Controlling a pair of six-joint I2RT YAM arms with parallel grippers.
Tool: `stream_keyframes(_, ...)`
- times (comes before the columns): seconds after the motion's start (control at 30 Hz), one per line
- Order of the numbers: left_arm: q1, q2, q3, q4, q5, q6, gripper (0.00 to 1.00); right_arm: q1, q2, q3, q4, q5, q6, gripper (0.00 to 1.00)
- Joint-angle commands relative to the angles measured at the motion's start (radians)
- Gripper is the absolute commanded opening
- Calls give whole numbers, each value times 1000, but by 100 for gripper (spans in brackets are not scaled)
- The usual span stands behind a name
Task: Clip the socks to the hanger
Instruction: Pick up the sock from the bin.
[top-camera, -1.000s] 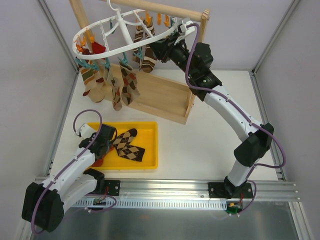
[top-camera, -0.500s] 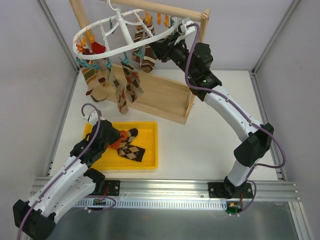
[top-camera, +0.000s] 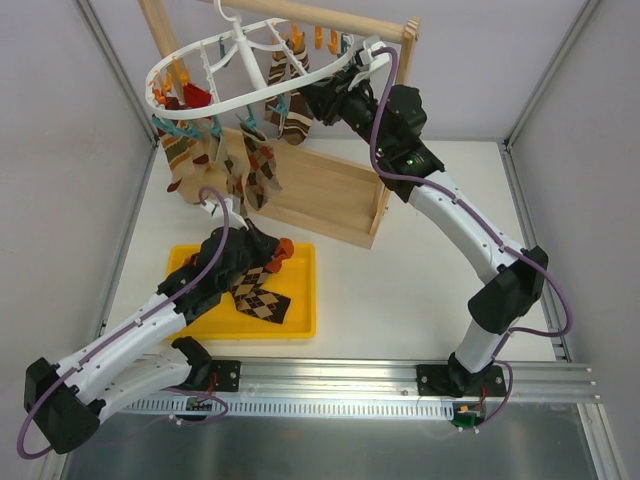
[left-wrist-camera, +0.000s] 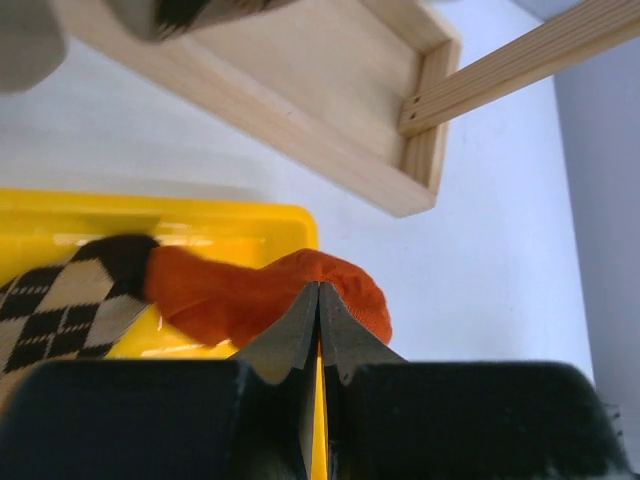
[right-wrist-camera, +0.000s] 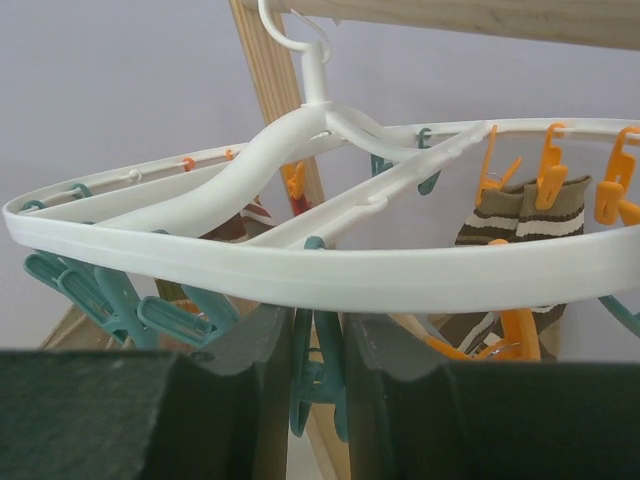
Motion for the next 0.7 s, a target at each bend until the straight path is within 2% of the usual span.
stream_keyframes(0.0,-7,43,94,232,-5,59,0,6,-8,10,-135,-91,7,1)
stream_keyframes(0.17,-7,164,252,301,-8,111,0,4,5,53,-178,-185,13,1)
stream_keyframes(0.33,-7,233,297,433,4,151,0,-6,0,40,-180,-194,25,1)
stream_keyframes(0.5,1,294,387,481,-22,197,0,-40,5,22,-113,-305,106,1)
stream_keyframes(0.6,39,327,431,475,-8,156,0,-55,5,21,-83,-331,145,1)
stream_keyframes(0.67,97,357,451,472,48,110,0,-55,2,21,-86,-329,142,1)
